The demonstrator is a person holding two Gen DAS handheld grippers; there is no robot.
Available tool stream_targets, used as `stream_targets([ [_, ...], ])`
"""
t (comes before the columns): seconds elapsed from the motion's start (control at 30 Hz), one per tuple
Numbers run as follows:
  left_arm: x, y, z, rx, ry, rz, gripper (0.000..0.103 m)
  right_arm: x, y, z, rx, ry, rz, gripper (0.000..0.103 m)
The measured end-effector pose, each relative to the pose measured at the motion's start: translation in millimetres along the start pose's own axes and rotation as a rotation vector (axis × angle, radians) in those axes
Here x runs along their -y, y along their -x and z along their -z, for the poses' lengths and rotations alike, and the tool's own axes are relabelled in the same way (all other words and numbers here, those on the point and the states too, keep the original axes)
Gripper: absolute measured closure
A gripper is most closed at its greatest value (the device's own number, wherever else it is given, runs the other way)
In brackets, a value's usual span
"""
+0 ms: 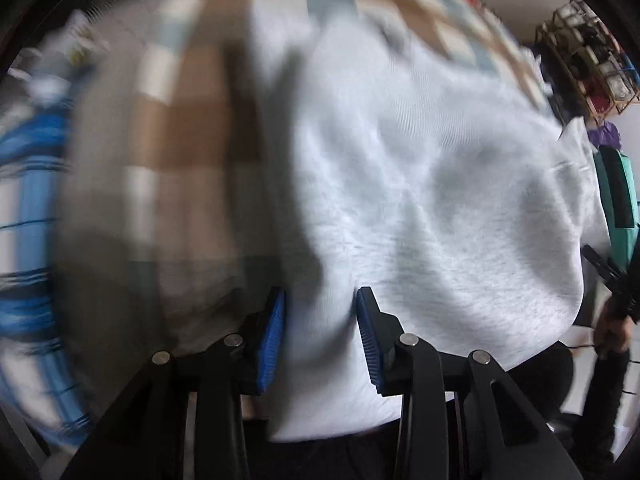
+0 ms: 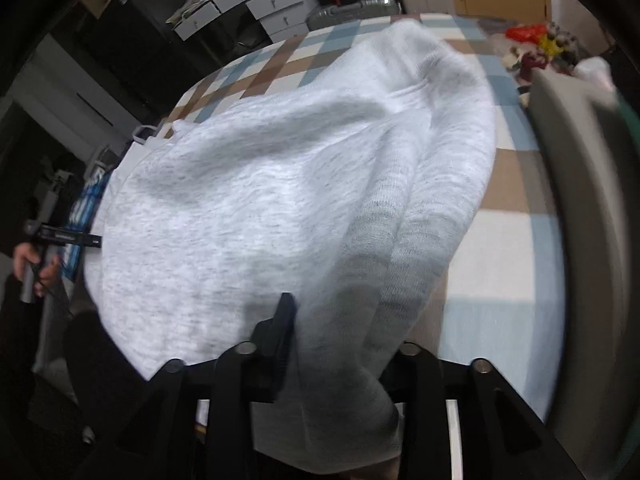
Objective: Fold large clothes
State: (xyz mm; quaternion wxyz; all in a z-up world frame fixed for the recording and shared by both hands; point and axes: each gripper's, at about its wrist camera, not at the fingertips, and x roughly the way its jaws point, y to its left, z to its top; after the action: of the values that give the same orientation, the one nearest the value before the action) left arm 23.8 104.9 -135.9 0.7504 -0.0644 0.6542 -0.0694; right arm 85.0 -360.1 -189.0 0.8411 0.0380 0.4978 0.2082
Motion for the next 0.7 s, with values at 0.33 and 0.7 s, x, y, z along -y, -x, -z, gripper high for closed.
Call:
stream_targets([
  [0.33, 100, 79, -44, 0.299, -0.461, -0.055, 0.021, -37, 93, 20, 0.515, -0.101, -0.071, 0.017],
  [0.7, 113, -13, -95, 0.033, -0.772, -0.132, 0.021, -106, 53, 33, 0.624, -0.078, -0.450, 0.000],
])
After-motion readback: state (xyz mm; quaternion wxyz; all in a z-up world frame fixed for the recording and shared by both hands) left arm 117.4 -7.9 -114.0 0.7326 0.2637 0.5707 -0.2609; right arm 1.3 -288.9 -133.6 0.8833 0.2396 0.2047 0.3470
